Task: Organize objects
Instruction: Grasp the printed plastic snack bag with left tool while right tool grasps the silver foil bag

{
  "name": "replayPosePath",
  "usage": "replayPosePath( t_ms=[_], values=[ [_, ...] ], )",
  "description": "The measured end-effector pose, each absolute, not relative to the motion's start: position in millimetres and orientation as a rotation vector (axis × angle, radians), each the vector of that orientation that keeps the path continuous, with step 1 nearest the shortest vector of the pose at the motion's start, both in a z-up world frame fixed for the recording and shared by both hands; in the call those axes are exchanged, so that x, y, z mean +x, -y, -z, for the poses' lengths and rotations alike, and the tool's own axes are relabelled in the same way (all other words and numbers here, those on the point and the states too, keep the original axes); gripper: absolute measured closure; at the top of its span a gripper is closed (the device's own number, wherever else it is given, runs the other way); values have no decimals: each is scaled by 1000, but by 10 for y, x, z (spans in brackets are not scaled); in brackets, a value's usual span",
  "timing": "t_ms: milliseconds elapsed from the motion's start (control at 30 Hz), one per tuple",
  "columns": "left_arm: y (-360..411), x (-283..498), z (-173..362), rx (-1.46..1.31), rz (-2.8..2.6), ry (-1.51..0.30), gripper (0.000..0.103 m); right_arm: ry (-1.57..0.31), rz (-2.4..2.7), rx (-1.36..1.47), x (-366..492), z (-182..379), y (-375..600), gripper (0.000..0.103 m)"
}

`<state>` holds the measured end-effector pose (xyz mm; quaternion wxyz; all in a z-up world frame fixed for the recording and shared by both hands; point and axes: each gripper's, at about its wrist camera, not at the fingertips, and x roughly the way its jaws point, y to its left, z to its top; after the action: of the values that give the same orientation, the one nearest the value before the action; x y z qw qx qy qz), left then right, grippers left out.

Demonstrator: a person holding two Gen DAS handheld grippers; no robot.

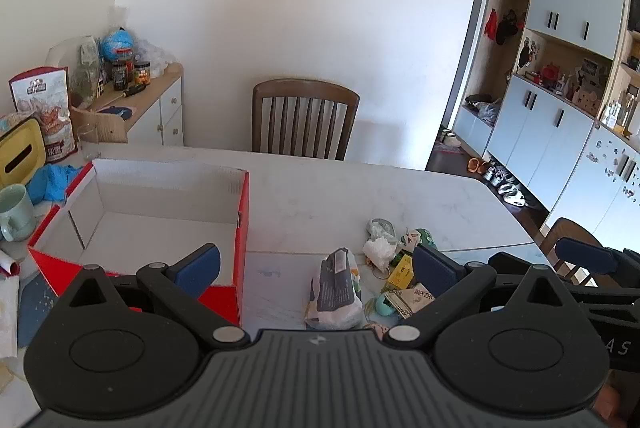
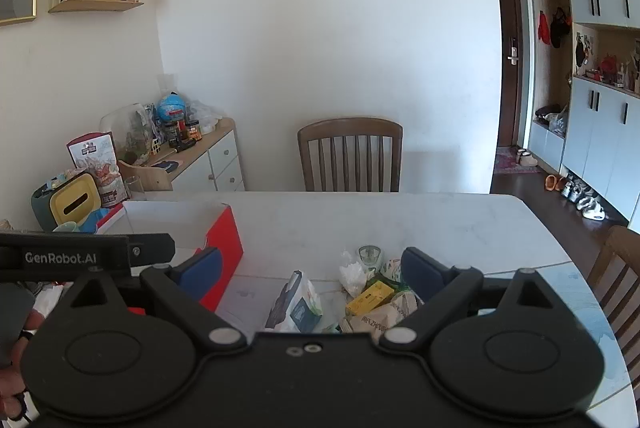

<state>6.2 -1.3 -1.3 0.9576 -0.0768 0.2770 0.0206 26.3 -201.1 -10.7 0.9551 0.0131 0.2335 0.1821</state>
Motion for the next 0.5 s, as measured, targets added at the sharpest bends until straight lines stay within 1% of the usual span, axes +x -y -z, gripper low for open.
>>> replayPosePath(
  t_ms=[500],
  values=[
    [81,319,68,-139,-10,-589,0,-519,-355,-9,470,244,2067,9]
  ],
)
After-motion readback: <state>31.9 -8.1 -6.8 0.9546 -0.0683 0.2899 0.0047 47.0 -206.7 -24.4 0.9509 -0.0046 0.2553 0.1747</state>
